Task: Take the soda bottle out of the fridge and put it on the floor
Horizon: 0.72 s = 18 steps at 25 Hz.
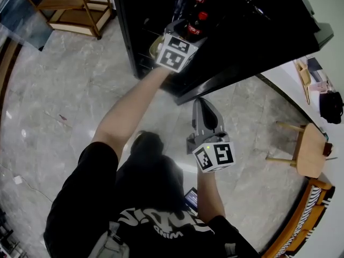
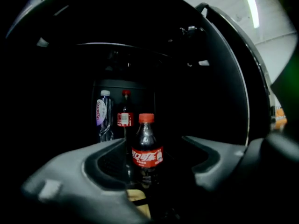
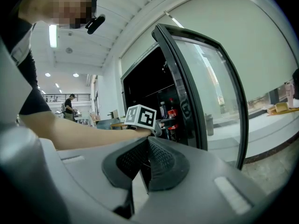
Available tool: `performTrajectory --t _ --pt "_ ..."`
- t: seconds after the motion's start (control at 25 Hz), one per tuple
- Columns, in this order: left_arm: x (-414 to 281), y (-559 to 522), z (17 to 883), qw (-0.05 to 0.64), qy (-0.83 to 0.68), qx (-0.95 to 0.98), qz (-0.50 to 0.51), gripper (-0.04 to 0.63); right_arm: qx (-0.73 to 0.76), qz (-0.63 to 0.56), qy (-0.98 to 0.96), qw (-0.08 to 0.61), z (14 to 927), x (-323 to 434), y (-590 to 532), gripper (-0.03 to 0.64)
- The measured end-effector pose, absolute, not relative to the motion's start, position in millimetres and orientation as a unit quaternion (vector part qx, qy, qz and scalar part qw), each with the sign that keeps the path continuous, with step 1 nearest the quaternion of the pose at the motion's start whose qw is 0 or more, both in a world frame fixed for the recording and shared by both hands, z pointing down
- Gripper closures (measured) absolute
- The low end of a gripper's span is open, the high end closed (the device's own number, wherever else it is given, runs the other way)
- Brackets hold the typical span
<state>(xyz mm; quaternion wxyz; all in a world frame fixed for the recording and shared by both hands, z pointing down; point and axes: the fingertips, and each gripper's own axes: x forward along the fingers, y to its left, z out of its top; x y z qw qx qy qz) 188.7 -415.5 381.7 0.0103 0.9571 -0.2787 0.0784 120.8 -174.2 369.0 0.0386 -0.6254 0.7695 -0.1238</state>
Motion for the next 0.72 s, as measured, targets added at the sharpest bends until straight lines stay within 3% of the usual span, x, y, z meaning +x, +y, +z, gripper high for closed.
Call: performTrajectory --t 0.72 --pt "227 -458 425 0.004 -0.273 0.957 0.1 0.286 -0.623 -0.134 0.769 0.048 449 124 -161 0.617"
